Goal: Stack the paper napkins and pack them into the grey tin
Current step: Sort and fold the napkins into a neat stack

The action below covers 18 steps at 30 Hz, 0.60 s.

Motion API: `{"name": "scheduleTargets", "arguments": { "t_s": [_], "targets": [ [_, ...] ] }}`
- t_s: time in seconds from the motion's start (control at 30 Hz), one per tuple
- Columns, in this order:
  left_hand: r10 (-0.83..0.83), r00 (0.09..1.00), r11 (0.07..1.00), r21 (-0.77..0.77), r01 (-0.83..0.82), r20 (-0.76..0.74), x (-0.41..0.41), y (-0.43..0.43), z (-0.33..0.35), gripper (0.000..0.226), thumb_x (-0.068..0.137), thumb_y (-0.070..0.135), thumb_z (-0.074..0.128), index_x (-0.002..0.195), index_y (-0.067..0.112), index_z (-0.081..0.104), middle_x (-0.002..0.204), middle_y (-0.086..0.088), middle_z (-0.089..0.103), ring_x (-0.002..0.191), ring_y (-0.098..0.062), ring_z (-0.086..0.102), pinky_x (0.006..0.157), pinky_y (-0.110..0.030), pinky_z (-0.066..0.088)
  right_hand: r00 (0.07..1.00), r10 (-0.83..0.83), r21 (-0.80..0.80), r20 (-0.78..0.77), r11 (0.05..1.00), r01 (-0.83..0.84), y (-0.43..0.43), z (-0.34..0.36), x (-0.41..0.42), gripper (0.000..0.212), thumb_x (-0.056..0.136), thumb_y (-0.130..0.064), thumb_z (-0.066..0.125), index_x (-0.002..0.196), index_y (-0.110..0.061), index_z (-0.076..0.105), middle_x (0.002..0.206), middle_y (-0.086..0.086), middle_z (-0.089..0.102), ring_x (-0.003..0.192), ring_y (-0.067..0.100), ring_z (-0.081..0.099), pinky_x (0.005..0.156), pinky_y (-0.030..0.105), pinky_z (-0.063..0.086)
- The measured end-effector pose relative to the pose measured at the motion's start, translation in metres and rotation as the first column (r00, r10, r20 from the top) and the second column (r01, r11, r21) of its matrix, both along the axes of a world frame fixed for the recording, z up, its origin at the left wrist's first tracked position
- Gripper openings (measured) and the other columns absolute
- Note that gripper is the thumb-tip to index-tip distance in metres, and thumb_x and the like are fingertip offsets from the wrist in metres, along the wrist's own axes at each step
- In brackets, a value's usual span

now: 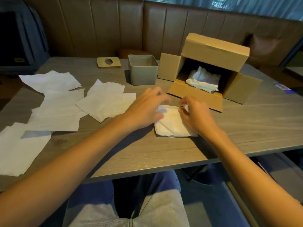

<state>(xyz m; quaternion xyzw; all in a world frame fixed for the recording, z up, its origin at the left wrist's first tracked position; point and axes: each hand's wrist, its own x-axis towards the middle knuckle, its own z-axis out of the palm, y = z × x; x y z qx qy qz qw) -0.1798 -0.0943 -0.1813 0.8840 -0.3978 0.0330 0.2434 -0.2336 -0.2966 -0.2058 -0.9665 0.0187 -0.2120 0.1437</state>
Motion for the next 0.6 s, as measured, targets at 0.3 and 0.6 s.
{"name": "scheduleTargets", "arguments": {
  "t_s": [0.3,0.6],
  "targets": [
    [-0.256,0.917,0.962,0.01,0.272,-0.308,-0.013,0.012,-0.007,0.028,0.091,0.037,0.07,0.117,0.027,0.068,0.103,0.012,0.063,0.095,-0.006,0.056,0.081,-0.024,0.049,0.991,0.127,-0.123,0.052,0.985,-0.12,0.001,-0.015,-0.005,0.012,0.095,-0.021,0.063,0.102,-0.014,0.068,0.106,0.003,0.063,0.096,0.018,0.056,0.075,0.028,0.049],
    [-0.167,0.95,0.986,-0.021,0.167,-0.265,-0.015,0.009,0.005,0.028,0.101,0.039,0.054,0.121,0.027,0.069,0.109,0.009,0.068,0.097,-0.008,0.06,0.089,-0.036,0.055,0.988,0.091,-0.13,0.125,0.989,-0.074,0.008,-0.012,-0.007,0.012,0.096,-0.023,0.064,0.101,-0.013,0.059,0.102,0.005,0.059,0.077,0.018,0.055,0.06,0.025,0.044]
  ]
}}
